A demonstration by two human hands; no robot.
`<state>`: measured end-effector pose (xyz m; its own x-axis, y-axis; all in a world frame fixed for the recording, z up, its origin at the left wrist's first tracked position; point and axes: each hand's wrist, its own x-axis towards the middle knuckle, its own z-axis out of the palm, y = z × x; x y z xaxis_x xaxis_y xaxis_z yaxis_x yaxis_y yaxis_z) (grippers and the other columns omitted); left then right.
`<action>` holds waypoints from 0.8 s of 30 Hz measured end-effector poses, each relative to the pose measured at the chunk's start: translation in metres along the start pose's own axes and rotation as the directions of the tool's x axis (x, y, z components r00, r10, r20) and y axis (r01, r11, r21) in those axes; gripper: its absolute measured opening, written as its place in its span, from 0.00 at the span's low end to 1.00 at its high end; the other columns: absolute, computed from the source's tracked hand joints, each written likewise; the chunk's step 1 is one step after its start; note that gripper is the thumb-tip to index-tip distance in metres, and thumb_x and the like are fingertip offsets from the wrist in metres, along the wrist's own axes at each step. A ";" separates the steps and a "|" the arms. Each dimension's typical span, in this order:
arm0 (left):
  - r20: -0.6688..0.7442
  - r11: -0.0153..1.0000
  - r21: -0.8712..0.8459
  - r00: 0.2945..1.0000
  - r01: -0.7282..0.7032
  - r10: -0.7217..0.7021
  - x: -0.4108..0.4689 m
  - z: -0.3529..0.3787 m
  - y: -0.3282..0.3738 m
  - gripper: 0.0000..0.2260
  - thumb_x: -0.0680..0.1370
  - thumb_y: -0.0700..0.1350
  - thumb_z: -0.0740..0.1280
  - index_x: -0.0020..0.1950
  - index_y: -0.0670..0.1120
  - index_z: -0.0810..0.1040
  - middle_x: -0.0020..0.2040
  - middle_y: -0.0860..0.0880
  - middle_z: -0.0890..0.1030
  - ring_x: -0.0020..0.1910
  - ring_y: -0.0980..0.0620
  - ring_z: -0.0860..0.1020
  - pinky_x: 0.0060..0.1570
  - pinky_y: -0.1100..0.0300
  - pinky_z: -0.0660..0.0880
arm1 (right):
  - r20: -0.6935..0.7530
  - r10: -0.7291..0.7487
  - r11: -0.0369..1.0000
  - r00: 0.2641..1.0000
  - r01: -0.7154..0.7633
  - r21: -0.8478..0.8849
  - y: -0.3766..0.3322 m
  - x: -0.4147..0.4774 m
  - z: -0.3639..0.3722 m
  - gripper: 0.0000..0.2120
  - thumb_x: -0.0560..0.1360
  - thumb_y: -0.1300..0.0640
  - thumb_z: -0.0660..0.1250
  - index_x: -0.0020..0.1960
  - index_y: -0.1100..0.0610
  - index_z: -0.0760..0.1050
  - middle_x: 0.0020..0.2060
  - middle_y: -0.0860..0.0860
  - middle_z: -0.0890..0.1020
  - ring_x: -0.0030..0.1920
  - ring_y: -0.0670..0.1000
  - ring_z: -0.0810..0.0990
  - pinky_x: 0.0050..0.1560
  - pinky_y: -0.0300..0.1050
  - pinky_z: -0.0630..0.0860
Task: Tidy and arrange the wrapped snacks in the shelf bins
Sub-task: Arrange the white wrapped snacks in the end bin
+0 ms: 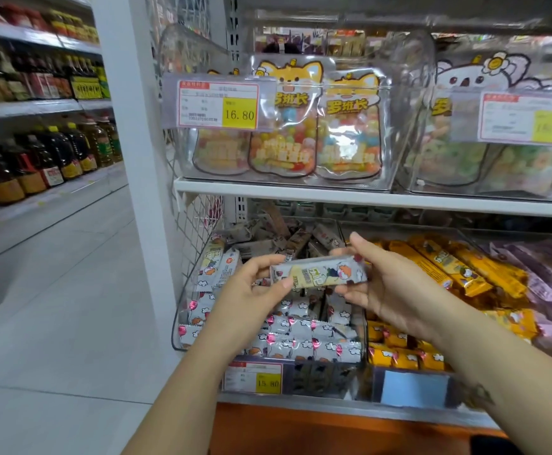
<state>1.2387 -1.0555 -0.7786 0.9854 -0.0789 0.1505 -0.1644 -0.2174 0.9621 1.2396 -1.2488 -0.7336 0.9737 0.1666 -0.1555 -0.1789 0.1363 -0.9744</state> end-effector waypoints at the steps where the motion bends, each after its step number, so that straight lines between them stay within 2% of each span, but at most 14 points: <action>1: -0.016 1.000 0.022 1.000 -0.006 0.006 0.000 0.003 -0.001 0.13 0.76 0.46 0.68 0.58 0.59 0.73 0.51 0.56 0.79 0.36 0.63 0.78 0.34 0.70 0.73 | -0.013 -0.086 0.992 0.996 0.084 -0.093 0.000 0.000 0.000 0.19 0.70 0.49 0.67 0.55 0.60 0.76 0.40 0.53 0.83 0.35 0.48 0.80 0.37 0.38 0.79; 3: -0.024 0.998 0.059 1.000 -0.016 0.018 0.001 0.010 -0.002 0.13 0.76 0.46 0.68 0.59 0.57 0.73 0.49 0.56 0.79 0.38 0.63 0.79 0.34 0.71 0.73 | -0.045 -0.293 0.914 0.955 0.266 -0.305 0.000 -0.001 0.001 0.16 0.70 0.55 0.71 0.56 0.56 0.73 0.41 0.50 0.82 0.37 0.47 0.81 0.39 0.39 0.79; 5: -0.032 0.982 0.180 0.998 -0.050 0.057 0.002 0.015 -0.005 0.16 0.77 0.47 0.68 0.63 0.58 0.72 0.49 0.60 0.78 0.44 0.64 0.78 0.42 0.72 0.74 | -0.065 -0.487 0.755 0.871 0.383 -0.532 -0.002 -0.002 0.002 0.13 0.72 0.59 0.70 0.54 0.51 0.72 0.42 0.46 0.80 0.36 0.46 0.79 0.39 0.38 0.78; 7: -0.058 0.912 0.399 0.990 -0.093 0.126 0.005 0.017 -0.011 0.18 0.77 0.49 0.66 0.67 0.59 0.71 0.51 0.64 0.77 0.49 0.63 0.77 0.55 0.61 0.74 | -0.036 -0.592 0.575 0.805 0.390 -0.719 -0.003 -0.003 -0.002 0.12 0.73 0.57 0.69 0.54 0.48 0.70 0.44 0.42 0.78 0.38 0.48 0.78 0.40 0.34 0.75; 9: -0.053 0.814 0.570 0.983 -0.115 0.176 0.009 0.018 -0.014 0.16 0.78 0.50 0.66 0.66 0.58 0.73 0.53 0.62 0.80 0.51 0.59 0.78 0.62 0.53 0.70 | 0.017 -0.595 0.472 0.804 0.366 -0.802 -0.002 -0.003 -0.005 0.13 0.74 0.55 0.68 0.55 0.46 0.69 0.45 0.40 0.78 0.43 0.51 0.78 0.44 0.37 0.73; 11: 0.026 0.718 0.679 0.982 -0.154 0.186 0.014 0.021 -0.015 0.13 0.78 0.51 0.65 0.63 0.57 0.76 0.56 0.59 0.80 0.55 0.57 0.77 0.64 0.57 0.65 | 0.075 -0.549 0.414 0.833 0.349 -0.841 -0.001 -0.003 -0.007 0.13 0.74 0.54 0.68 0.55 0.44 0.69 0.45 0.41 0.78 0.44 0.49 0.78 0.43 0.35 0.72; 13: 0.104 0.648 0.739 0.981 -0.185 0.161 0.021 0.023 -0.014 0.12 0.79 0.51 0.63 0.62 0.58 0.77 0.58 0.59 0.80 0.58 0.58 0.75 0.63 0.58 0.61 | 0.120 -0.509 0.340 0.852 0.327 -0.882 0.000 -0.003 -0.009 0.13 0.75 0.54 0.68 0.56 0.44 0.68 0.45 0.43 0.77 0.39 0.42 0.76 0.39 0.32 0.71; 16: 0.144 0.639 0.751 0.986 -0.165 0.086 0.029 0.021 -0.015 0.11 0.80 0.51 0.63 0.61 0.57 0.78 0.58 0.58 0.80 0.56 0.56 0.76 0.63 0.58 0.62 | 0.153 -0.468 0.274 0.871 0.307 -0.912 0.000 0.000 -0.011 0.15 0.75 0.54 0.68 0.59 0.46 0.69 0.42 0.40 0.75 0.31 0.35 0.72 0.33 0.29 0.68; 18: 0.160 0.620 0.770 0.986 -0.151 0.042 0.031 0.020 -0.016 0.11 0.79 0.50 0.63 0.61 0.56 0.78 0.58 0.56 0.80 0.55 0.55 0.77 0.63 0.56 0.64 | 0.170 -0.467 0.238 0.868 0.309 -0.921 0.000 0.007 -0.011 0.17 0.75 0.53 0.68 0.62 0.46 0.71 0.48 0.40 0.75 0.39 0.33 0.72 0.40 0.27 0.67; 20: 0.162 0.614 0.775 0.986 -0.149 0.036 0.032 0.020 -0.017 0.10 0.79 0.49 0.64 0.59 0.55 0.78 0.57 0.55 0.79 0.53 0.53 0.77 0.61 0.56 0.65 | 0.198 -0.472 0.196 0.859 0.321 -0.926 0.001 0.017 -0.008 0.18 0.74 0.53 0.69 0.63 0.48 0.72 0.53 0.43 0.74 0.51 0.39 0.71 0.51 0.32 0.66; 24: 0.134 0.639 0.756 0.989 -0.141 0.060 0.032 0.019 -0.020 0.03 0.79 0.47 0.63 0.50 0.54 0.77 0.51 0.56 0.79 0.40 0.55 0.75 0.57 0.57 0.67 | 0.304 -0.349 0.029 0.887 0.334 -0.942 0.013 0.033 0.002 0.19 0.73 0.53 0.70 0.63 0.49 0.73 0.54 0.47 0.75 0.55 0.47 0.73 0.55 0.38 0.70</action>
<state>1.2728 -1.0725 -0.7975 0.9591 -0.2213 0.1765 -0.2768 -0.8636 0.4213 1.2689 -1.2396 -0.7508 0.8829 0.3968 0.2511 0.4531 -0.8603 -0.2336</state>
